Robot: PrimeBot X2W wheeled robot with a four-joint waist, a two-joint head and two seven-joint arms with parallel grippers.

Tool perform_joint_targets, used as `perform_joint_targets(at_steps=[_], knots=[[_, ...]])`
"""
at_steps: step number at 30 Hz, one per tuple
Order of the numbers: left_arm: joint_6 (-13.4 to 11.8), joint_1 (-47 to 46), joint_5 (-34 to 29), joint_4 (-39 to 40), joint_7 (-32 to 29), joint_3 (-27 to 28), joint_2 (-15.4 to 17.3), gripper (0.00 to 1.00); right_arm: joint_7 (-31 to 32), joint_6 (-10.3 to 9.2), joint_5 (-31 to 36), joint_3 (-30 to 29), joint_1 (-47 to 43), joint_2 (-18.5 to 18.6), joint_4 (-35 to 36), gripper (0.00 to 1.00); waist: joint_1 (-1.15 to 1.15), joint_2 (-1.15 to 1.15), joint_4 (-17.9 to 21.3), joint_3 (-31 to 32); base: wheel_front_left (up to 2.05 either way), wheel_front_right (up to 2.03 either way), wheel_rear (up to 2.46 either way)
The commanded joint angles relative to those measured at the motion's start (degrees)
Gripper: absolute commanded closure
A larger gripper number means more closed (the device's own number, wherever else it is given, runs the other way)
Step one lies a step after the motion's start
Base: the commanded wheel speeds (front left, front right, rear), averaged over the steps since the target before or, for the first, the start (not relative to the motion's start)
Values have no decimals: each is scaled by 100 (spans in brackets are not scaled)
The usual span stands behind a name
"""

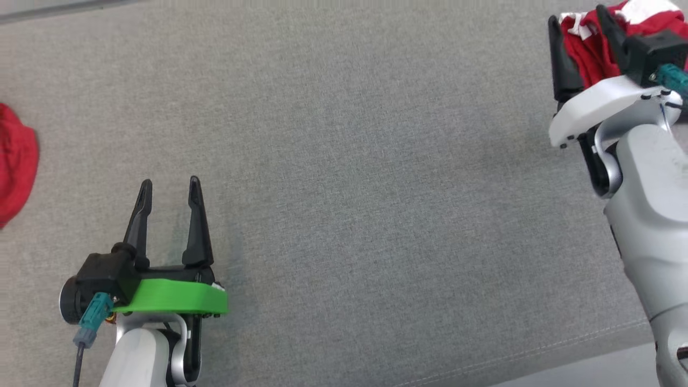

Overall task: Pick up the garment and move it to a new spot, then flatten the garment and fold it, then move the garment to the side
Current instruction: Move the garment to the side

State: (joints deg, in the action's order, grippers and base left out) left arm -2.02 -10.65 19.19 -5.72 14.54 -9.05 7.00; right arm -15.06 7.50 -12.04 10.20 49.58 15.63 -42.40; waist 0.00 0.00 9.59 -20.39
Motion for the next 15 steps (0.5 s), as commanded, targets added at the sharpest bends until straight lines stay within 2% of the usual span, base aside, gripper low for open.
perform_joint_targets(at_steps=[1, 7, 15], knots=[[20, 77, 90, -108, 32, 54, -31, 0, -16, -2, -122, 84, -265, -19, 127, 0, 0, 0, -225, 558, 0, 0, 0], [46, 311, 186, -423, 66, 277, -190, 0, -17, -2, -384, 155, -1176, -239, 768, 0, 0, 0, -444, 1152, 0, 0, 0], [89, 810, 147, -521, 66, 462, -340, 0, -17, -2, -194, -303, -2639, -848, 1832, 0, 0, 0, -744, 1667, 0, 0, 0]])
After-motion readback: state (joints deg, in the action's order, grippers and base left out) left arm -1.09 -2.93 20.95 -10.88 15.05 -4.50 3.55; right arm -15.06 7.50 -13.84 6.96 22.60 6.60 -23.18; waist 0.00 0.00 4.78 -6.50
